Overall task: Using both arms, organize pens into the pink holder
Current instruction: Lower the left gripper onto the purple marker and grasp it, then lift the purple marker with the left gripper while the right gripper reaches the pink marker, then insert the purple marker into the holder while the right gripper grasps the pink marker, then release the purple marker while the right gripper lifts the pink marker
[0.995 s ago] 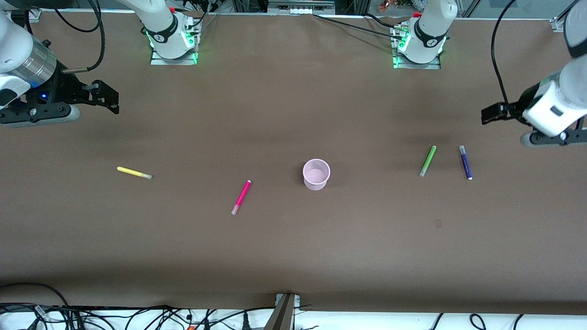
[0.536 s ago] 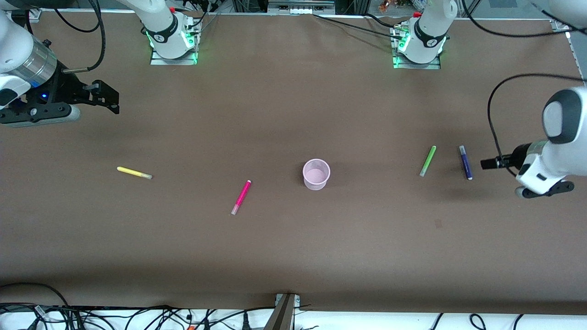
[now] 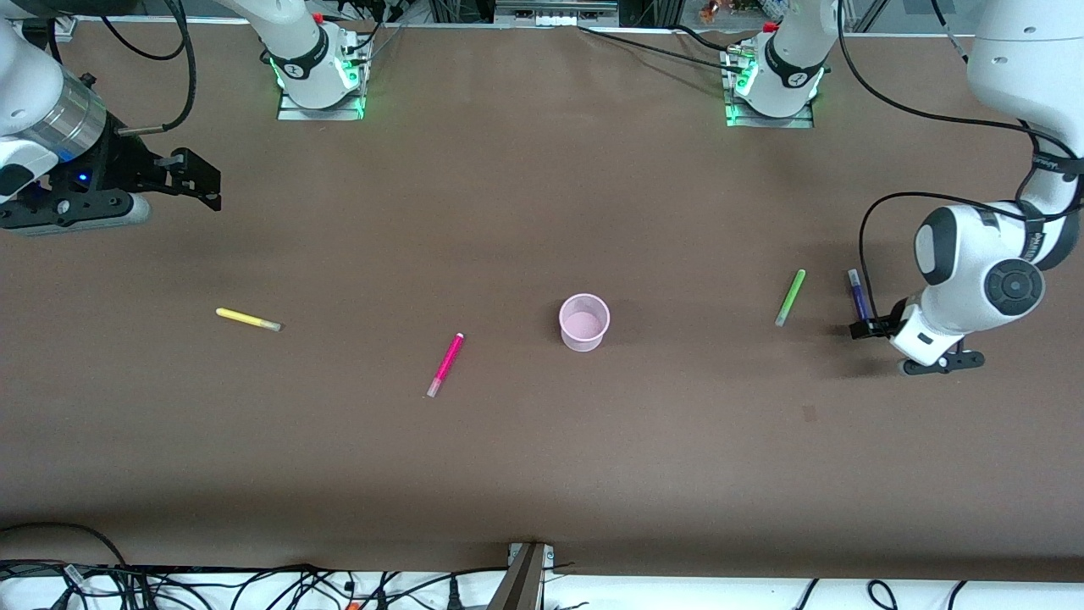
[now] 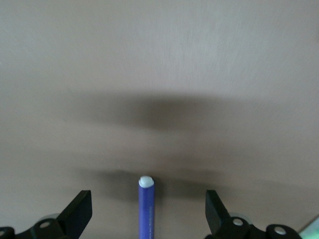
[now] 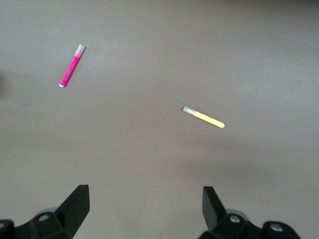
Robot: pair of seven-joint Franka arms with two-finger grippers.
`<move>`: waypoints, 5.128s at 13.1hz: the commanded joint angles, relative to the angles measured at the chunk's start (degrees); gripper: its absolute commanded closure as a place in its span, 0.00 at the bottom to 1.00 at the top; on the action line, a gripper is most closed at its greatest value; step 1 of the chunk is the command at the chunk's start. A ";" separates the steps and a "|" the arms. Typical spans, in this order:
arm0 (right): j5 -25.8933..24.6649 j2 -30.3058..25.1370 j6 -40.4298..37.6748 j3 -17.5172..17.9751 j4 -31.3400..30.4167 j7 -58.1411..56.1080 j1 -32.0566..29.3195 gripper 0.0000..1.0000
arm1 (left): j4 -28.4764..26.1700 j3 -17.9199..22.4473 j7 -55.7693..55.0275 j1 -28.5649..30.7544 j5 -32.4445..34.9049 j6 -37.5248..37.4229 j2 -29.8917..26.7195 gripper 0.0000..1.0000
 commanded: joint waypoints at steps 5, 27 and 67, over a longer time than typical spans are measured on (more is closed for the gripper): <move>2.64 0.98 0.59 0.16 1.22 -0.11 0.17 0.00 | -2.39 -0.65 6.08 0.61 4.60 2.16 0.50 0.29; 21.72 33.40 26.24 0.16 1.05 37.31 10.53 0.01 | 19.14 -25.41 23.65 -0.35 -6.91 -30.54 -4.42 1.00; 49.66 44.84 21.09 0.86 11.93 43.37 9.75 1.00 | 21.24 -55.94 32.12 14.23 -10.88 -27.77 3.60 0.00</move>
